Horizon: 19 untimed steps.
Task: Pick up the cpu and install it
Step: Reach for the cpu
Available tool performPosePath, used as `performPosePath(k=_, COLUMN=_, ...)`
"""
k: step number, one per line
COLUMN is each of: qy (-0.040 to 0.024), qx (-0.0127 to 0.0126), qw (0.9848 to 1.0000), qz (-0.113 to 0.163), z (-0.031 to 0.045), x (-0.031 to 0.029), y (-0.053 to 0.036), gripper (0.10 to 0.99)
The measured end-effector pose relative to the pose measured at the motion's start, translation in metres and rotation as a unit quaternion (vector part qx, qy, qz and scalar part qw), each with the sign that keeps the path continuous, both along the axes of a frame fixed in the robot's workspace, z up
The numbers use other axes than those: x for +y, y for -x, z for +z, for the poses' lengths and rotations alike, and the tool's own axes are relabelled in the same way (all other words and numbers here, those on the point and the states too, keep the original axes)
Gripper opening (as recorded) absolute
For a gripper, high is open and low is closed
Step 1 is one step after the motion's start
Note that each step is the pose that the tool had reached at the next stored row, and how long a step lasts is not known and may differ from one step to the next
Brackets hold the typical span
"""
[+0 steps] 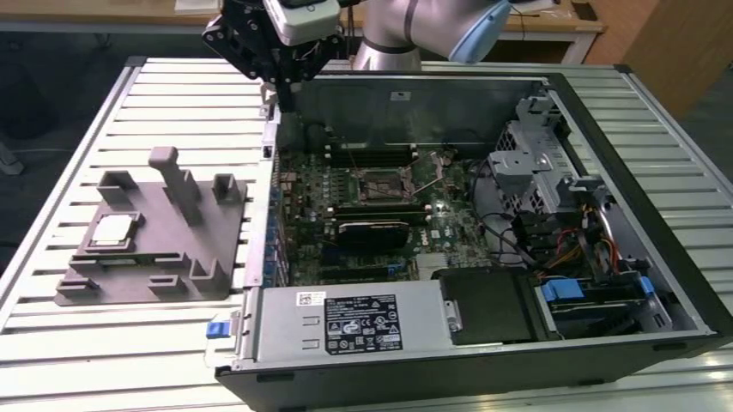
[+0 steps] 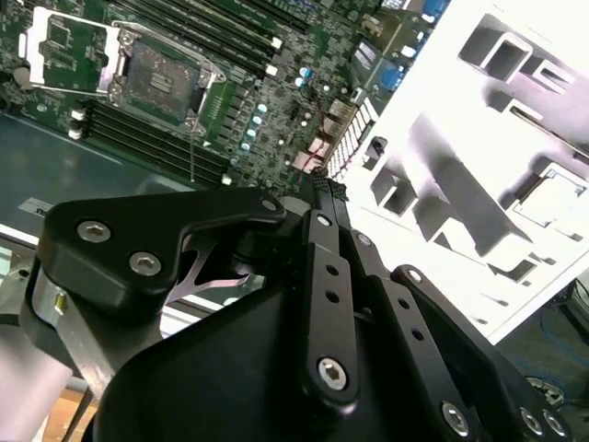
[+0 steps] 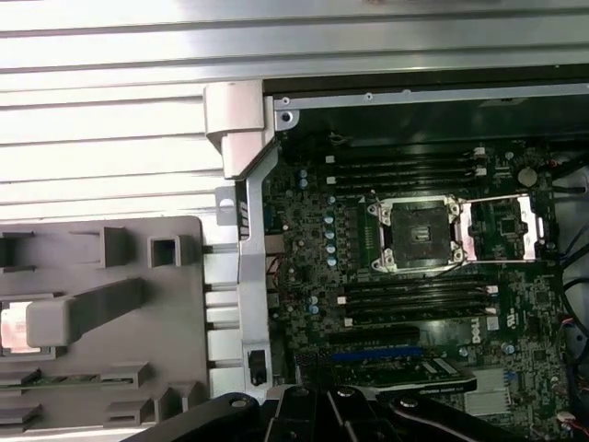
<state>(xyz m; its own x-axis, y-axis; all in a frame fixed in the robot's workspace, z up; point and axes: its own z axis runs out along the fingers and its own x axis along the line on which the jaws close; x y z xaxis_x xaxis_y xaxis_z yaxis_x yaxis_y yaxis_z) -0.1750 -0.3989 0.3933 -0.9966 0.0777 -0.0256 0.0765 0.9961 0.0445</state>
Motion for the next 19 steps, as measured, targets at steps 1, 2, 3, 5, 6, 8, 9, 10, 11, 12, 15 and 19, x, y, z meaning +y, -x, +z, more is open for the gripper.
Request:
performPosePath(k=1, qy=0.0000, qx=0.0000, qw=1.0000, qz=0.000, z=0.0000, x=0.0000, y=0.0017, gripper=0.106)
performPosePath(k=2, qy=0.0000, qx=0.0000, qw=1.0000, qz=0.000, z=0.0000, x=0.0000, y=0.0033, gripper=0.106)
performPosePath(k=3, qy=0.0000, qx=-0.0001, qw=1.0000, qz=0.000, z=0.0000, x=0.0000, y=0.0050, gripper=0.106)
performPosePath(k=5, qy=0.0000, qx=-0.0001, qw=1.0000, qz=0.000, z=0.0000, x=0.0000, y=0.0082, gripper=0.106)
performPosePath(k=6, qy=0.0000, qx=-0.0001, qw=1.0000, qz=0.000, z=0.0000, x=0.0000, y=0.0097, gripper=0.106)
performPosePath(k=8, qy=0.0000, qx=-0.0001, qw=1.0000, qz=0.000, z=0.0000, x=0.0000, y=0.0124, gripper=0.106)
performPosePath(k=9, qy=0.0000, qx=-0.0002, qw=1.0000, qz=0.000, z=0.0000, x=0.0000, y=0.0136, gripper=0.106)
performPosePath(k=10, qy=0.0000, qx=-0.0002, qw=1.0000, qz=0.000, z=0.0000, x=0.0000, y=0.0152, gripper=0.106)
performPosePath(k=11, qy=0.0000, qx=-0.0001, qw=1.0000, qz=0.000, z=0.0000, x=0.0000, y=0.0167, gripper=0.106)
performPosePath(k=12, qy=0.0000, qx=-0.0002, qw=1.0000, qz=0.000, z=0.0000, x=0.0000, y=0.0182, gripper=0.106)
performPosePath(k=15, qy=0.0000, qx=-0.0002, qw=1.0000, qz=0.000, z=0.0000, x=0.0000, y=0.0233, gripper=0.106)
performPosePath(k=19, qy=0.0001, qx=-0.0002, qw=1.0000, qz=-0.001, z=0.0001, x=0.0000, y=0.0307, gripper=0.106)
